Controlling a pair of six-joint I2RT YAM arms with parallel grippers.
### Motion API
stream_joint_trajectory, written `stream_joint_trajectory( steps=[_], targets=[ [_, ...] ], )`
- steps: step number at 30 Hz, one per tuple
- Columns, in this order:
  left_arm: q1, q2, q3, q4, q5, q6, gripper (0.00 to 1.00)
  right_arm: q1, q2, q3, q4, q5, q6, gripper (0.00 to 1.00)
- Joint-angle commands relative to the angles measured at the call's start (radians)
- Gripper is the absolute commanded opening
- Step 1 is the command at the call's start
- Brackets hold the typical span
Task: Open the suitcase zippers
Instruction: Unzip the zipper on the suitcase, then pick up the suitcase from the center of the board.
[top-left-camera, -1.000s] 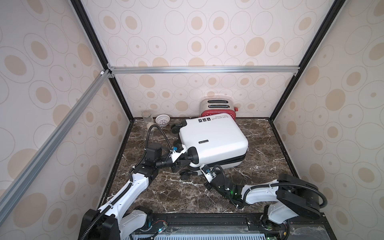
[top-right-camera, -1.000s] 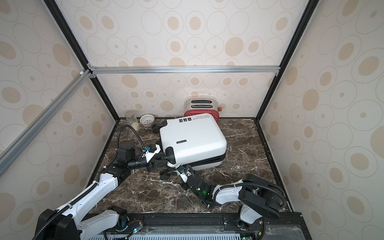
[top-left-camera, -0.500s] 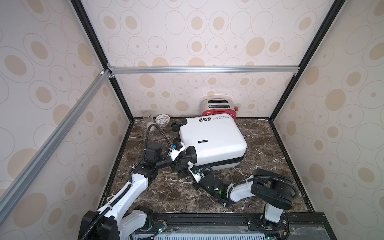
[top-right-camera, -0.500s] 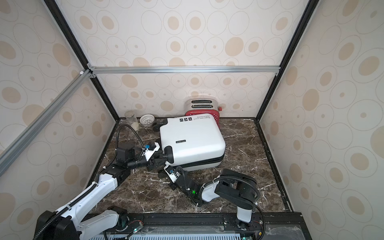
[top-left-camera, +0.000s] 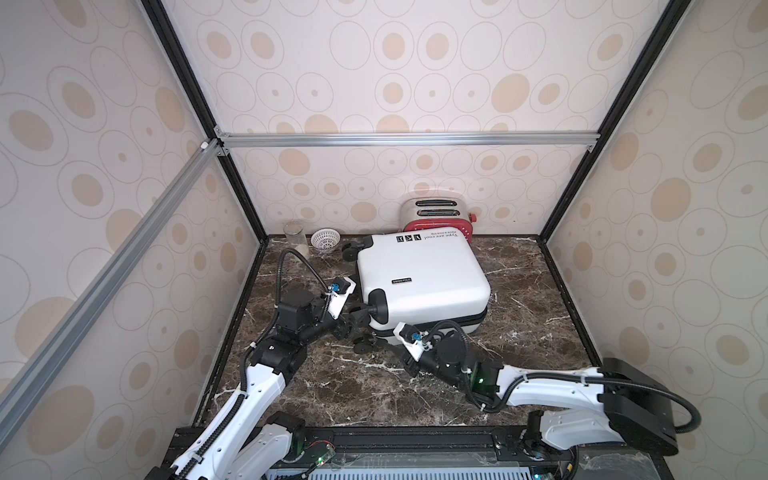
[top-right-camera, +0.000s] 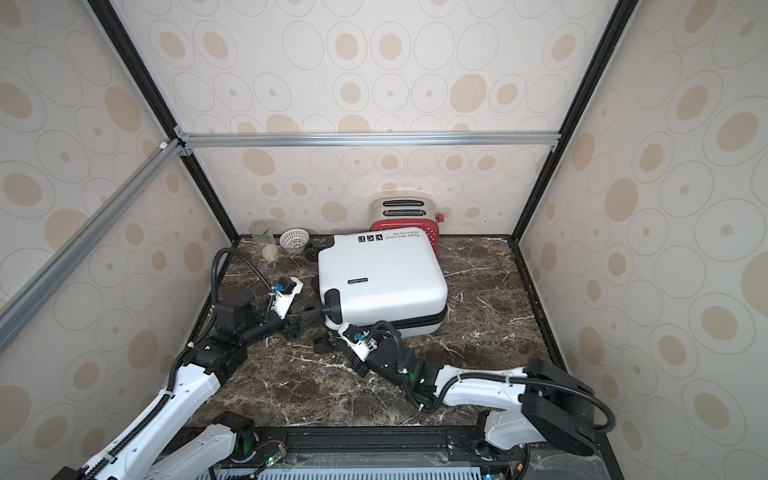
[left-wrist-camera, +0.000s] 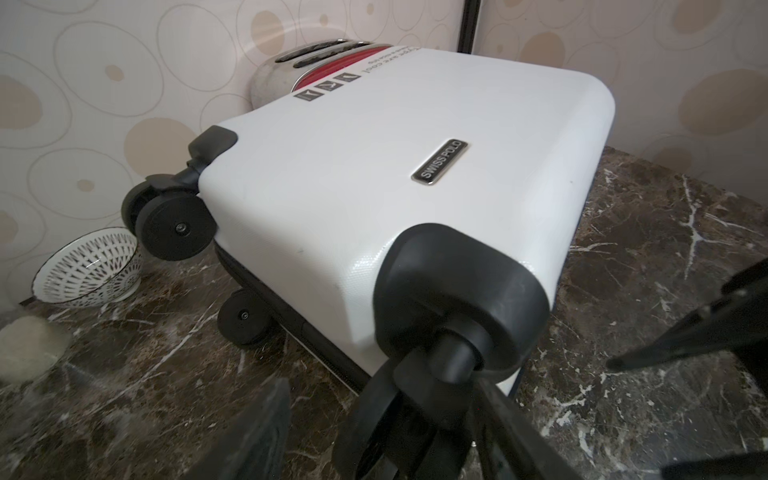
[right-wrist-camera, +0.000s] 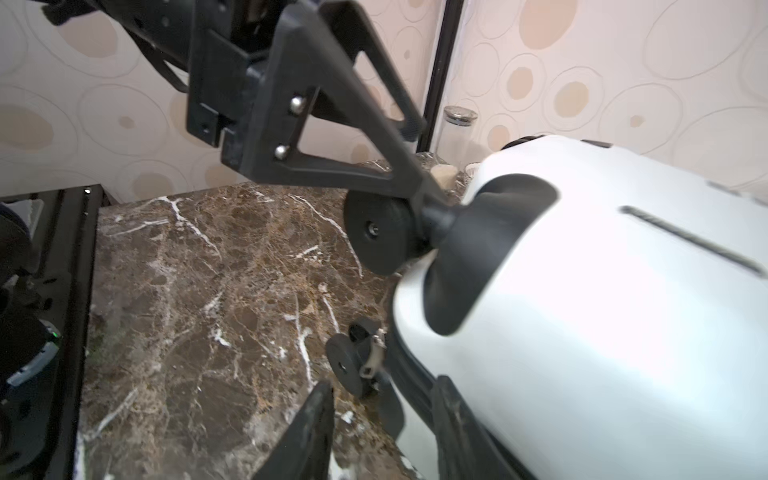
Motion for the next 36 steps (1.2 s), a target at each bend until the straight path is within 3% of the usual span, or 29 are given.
stream_joint_trajectory(
  steps=[1, 4, 8, 14, 16, 20, 25, 29, 36],
  targets=[
    [-0.001, -0.030, 0.032, -0.113, -0.047, -0.044, 0.67, -0.104, -0.140, 0.015, -0.298, -0.087, -0.013, 0.46],
    [0.000, -0.086, -0.012, -0.101, -0.035, -0.108, 0.65, -0.177, -0.217, 0.038, -0.416, -0.151, -0.048, 0.51],
    [0.000, -0.127, -0.072, -0.056, -0.021, -0.208, 0.64, -0.187, -0.184, 0.165, -0.596, -0.161, -0.231, 0.54],
    [0.012, -0.109, -0.062, -0.129, -0.385, -0.488, 0.68, -0.187, 0.045, 0.512, -0.844, -0.279, -0.471, 0.67],
    [0.031, -0.106, -0.057, -0.146, -0.439, -0.563, 0.71, -0.186, 0.127, 0.626, -0.906, -0.341, -0.525, 0.71],
    [0.119, -0.140, -0.078, -0.144, -0.435, -0.647, 0.73, -0.172, 0.284, 0.839, -1.011, -0.404, -0.635, 0.72],
    [0.219, -0.256, -0.148, -0.079, -0.353, -0.700, 0.73, -0.127, 0.477, 1.105, -1.164, -0.355, -0.695, 0.72],
    [0.243, -0.265, -0.194, -0.051, -0.303, -0.737, 0.73, -0.086, 0.642, 1.327, -1.280, -0.286, -0.685, 0.71],
    [0.250, -0.199, -0.180, -0.049, -0.262, -0.693, 0.72, -0.069, 0.846, 1.618, -1.433, -0.306, -0.642, 0.71]
  ],
)
